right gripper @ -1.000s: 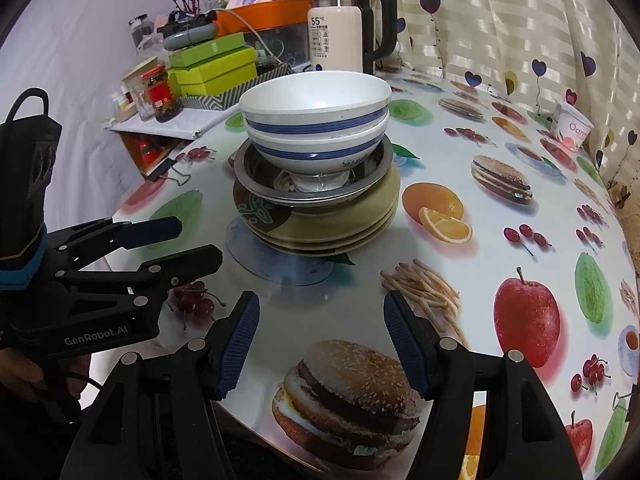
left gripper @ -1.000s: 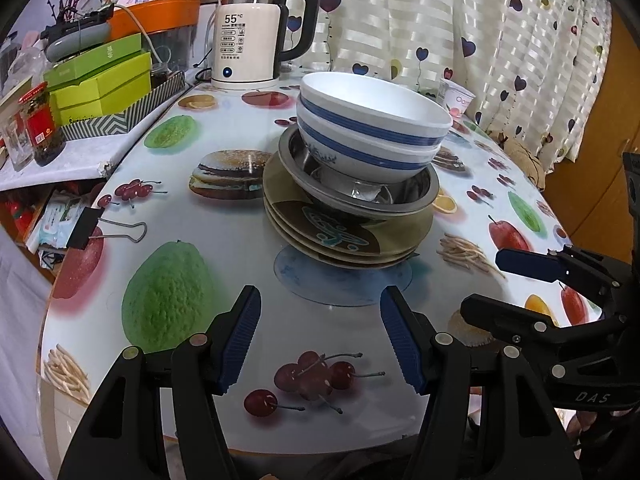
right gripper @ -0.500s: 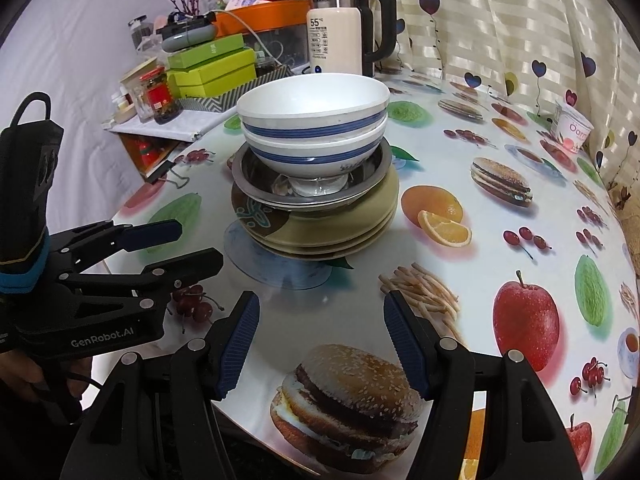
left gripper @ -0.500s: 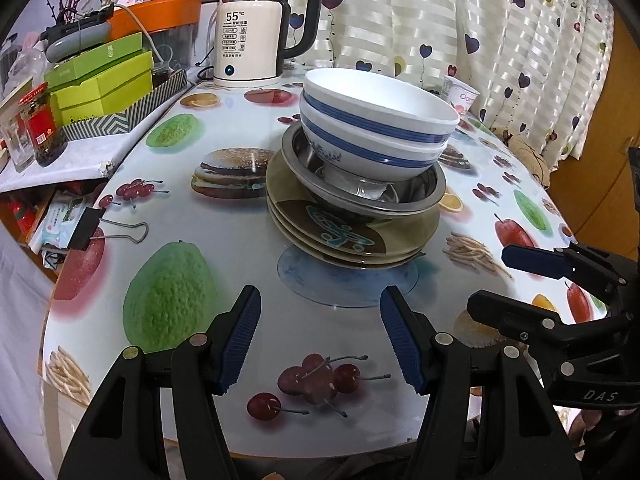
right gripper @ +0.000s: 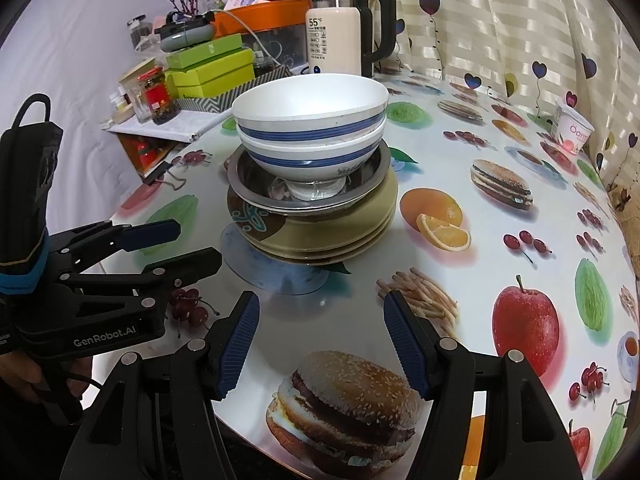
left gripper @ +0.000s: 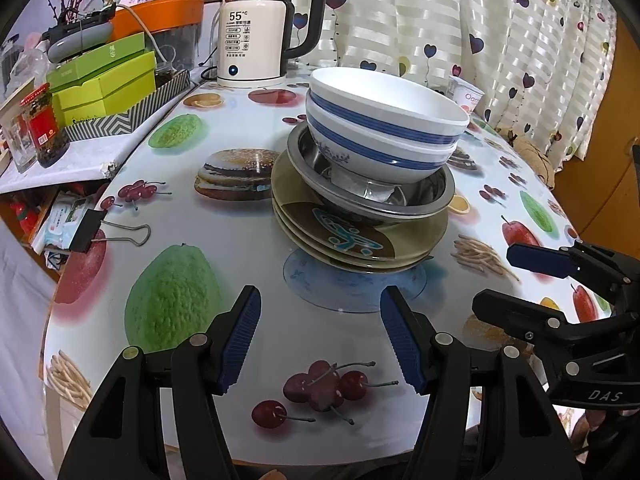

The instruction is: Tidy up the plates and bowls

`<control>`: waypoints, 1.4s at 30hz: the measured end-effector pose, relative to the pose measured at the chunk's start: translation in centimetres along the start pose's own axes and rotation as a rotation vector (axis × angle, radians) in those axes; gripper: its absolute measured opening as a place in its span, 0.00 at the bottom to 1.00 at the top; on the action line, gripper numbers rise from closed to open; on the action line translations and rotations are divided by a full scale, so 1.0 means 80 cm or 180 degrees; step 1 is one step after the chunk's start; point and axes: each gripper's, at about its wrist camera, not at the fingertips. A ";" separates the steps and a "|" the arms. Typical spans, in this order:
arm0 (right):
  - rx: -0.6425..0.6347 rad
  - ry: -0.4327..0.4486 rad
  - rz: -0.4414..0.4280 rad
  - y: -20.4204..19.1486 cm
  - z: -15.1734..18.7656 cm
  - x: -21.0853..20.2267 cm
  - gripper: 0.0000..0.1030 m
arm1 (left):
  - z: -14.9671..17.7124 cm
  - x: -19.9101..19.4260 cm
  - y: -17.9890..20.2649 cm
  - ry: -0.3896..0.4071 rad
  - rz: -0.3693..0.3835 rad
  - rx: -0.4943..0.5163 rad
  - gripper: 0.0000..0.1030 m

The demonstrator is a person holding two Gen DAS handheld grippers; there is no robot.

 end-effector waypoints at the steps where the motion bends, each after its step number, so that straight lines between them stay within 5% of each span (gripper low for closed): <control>1: -0.0001 -0.0004 -0.0005 0.000 -0.001 0.001 0.63 | 0.000 0.000 0.000 -0.0001 0.0006 -0.0006 0.61; 42: 0.0010 -0.0020 -0.0022 0.000 -0.003 0.011 0.63 | -0.001 0.005 -0.001 -0.0038 -0.0026 -0.0053 0.61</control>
Point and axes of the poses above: each gripper's, at about its wrist camera, not at the fingertips, and x roughly the way its jaws point, y to its right, z to its underside, and after that the axes turned 1 degree about -z, right-handed
